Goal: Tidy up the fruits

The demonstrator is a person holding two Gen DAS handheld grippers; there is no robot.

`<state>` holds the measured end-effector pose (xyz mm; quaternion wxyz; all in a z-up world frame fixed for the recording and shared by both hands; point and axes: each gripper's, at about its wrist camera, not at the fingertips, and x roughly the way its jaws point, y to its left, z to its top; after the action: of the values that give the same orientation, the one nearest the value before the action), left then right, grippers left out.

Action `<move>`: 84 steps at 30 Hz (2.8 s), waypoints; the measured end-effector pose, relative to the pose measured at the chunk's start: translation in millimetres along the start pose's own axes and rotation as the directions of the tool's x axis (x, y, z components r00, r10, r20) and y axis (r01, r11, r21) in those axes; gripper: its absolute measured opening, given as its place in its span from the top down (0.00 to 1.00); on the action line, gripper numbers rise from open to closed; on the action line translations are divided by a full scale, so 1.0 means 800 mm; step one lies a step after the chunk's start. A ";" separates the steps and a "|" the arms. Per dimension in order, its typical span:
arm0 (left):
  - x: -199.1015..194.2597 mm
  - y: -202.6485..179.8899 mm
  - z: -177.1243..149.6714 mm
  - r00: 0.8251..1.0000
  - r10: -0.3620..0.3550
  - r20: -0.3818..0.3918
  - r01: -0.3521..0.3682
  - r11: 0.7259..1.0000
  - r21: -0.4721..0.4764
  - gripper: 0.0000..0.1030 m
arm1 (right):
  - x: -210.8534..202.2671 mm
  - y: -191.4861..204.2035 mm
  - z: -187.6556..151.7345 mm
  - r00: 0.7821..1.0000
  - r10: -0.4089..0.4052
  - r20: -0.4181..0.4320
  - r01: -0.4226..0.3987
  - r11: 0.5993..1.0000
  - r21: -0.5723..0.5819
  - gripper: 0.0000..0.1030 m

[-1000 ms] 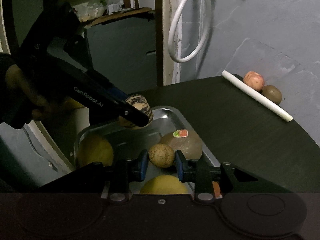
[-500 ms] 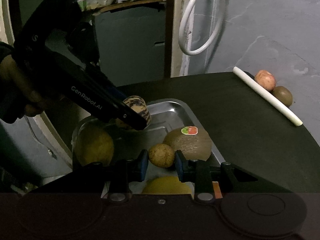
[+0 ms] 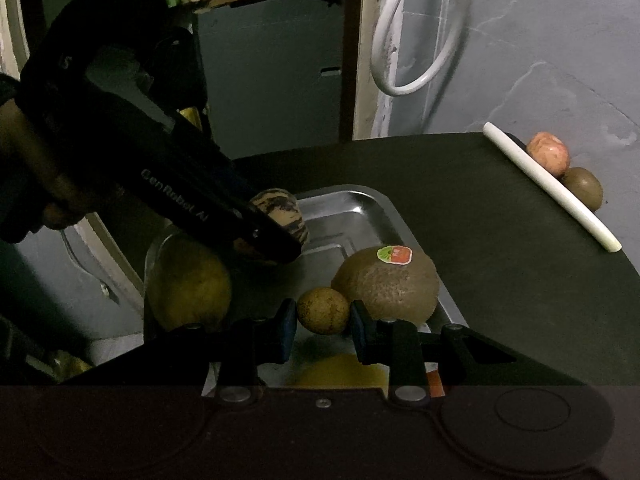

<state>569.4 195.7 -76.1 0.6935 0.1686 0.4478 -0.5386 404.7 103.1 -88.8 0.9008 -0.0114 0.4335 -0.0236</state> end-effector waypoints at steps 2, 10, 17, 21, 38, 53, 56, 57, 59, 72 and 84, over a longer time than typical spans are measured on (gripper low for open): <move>0.001 0.002 0.001 1.000 -0.004 -0.004 0.004 1.000 -0.015 0.45 | 0.002 0.002 0.002 1.000 -0.007 -0.016 0.007 1.000 -0.014 0.70; 0.001 0.005 0.003 1.000 -0.012 -0.015 0.012 0.999 -0.031 0.44 | 0.009 0.009 0.002 0.997 -0.043 -0.064 0.039 0.998 -0.052 0.70; 0.002 0.006 0.005 0.999 -0.017 -0.029 0.016 0.999 -0.042 0.44 | 0.009 0.009 0.002 0.994 -0.067 -0.081 0.062 0.997 -0.054 0.69; 0.002 0.008 0.005 0.999 -0.027 -0.031 0.025 0.998 -0.058 0.44 | 0.006 0.007 0.001 0.993 -0.079 -0.083 0.075 0.996 -0.045 0.67; -0.046 0.018 0.011 0.996 -0.022 0.085 0.032 0.992 -0.123 0.14 | -0.051 0.006 -0.006 0.981 -0.193 0.016 0.189 0.973 0.132 0.33; -0.107 -0.004 0.001 0.975 0.091 0.204 -0.070 0.992 -0.107 0.01 | -0.125 0.020 -0.026 0.919 -0.368 0.141 0.288 0.872 0.396 0.08; -0.116 -0.009 -0.002 0.971 0.098 0.218 -0.076 0.991 -0.106 0.01 | -0.139 0.025 -0.031 0.903 -0.403 0.149 0.309 0.851 0.424 0.06; -0.117 -0.011 -0.003 0.970 0.100 0.221 -0.077 0.991 -0.109 0.01 | -0.144 0.027 -0.033 0.898 -0.413 0.152 0.316 0.845 0.432 0.04; -0.121 -0.015 -0.006 0.969 0.105 0.224 -0.080 0.990 -0.117 0.01 | -0.154 0.028 -0.039 0.890 -0.429 0.156 0.324 0.834 0.446 0.03; -0.117 -0.055 -0.033 0.968 0.150 0.204 -0.114 0.978 -0.176 0.01 | -0.187 0.008 -0.068 0.884 -0.438 0.165 0.320 0.822 0.470 0.01; -0.112 -0.144 -0.063 0.918 0.347 0.193 -0.249 0.882 -0.400 0.01 | -0.209 -0.075 -0.102 0.936 -0.249 0.247 0.162 0.932 0.325 0.01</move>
<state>442.4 243.1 -2.8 0.8401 0.0316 0.4146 -0.3484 234.9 52.2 -6.6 0.9373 0.0763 0.2873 -0.1820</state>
